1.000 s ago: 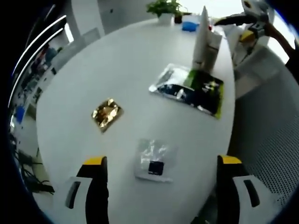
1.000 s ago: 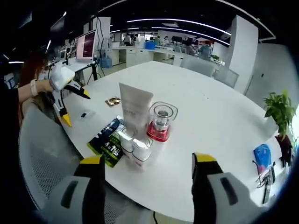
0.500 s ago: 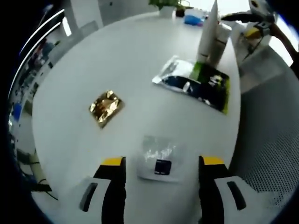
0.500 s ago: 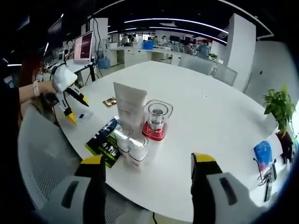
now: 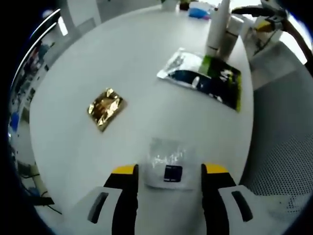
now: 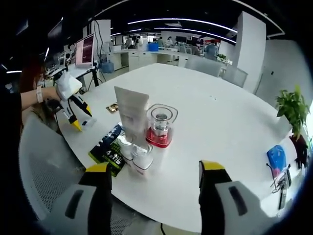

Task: Arrange the skincare products in the storage area until every visible bottle or jar stands upright without overlapping.

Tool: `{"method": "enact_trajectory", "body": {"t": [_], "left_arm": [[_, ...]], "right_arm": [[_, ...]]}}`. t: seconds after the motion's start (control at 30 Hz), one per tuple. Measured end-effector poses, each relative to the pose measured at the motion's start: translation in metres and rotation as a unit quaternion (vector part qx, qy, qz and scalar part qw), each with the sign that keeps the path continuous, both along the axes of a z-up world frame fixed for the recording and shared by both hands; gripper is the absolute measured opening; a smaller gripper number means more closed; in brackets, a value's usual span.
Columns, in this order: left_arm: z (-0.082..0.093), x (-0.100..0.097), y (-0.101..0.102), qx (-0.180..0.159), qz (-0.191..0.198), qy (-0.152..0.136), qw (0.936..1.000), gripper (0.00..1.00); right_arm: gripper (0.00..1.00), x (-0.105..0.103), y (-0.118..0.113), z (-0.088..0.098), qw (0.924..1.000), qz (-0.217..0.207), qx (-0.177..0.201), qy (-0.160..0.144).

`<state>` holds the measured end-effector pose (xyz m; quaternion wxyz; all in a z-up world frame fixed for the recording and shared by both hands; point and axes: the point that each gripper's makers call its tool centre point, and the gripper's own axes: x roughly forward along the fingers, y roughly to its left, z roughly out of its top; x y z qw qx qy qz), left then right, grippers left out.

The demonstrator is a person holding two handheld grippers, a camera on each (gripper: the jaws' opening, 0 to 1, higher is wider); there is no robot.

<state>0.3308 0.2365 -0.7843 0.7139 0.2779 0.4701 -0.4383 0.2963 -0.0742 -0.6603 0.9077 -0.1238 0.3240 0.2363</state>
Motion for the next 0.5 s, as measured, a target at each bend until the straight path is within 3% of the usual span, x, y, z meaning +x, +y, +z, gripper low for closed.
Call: {"method": "enact_trajectory", "body": {"t": [0.27, 0.5], "left_arm": [[-0.0001, -0.0004, 0.0007, 0.008, 0.002, -0.002, 1.0, 0.46], [0.0001, -0.0011, -0.004, 0.012, -0.006, 0.006, 0.9999, 0.37]], "right_arm": [[0.74, 0.0019, 0.0016, 0.0011, 1.0, 0.004, 0.005, -0.003], [0.74, 0.0015, 0.002, -0.0019, 1.0, 0.005, 0.006, -0.001]]}}
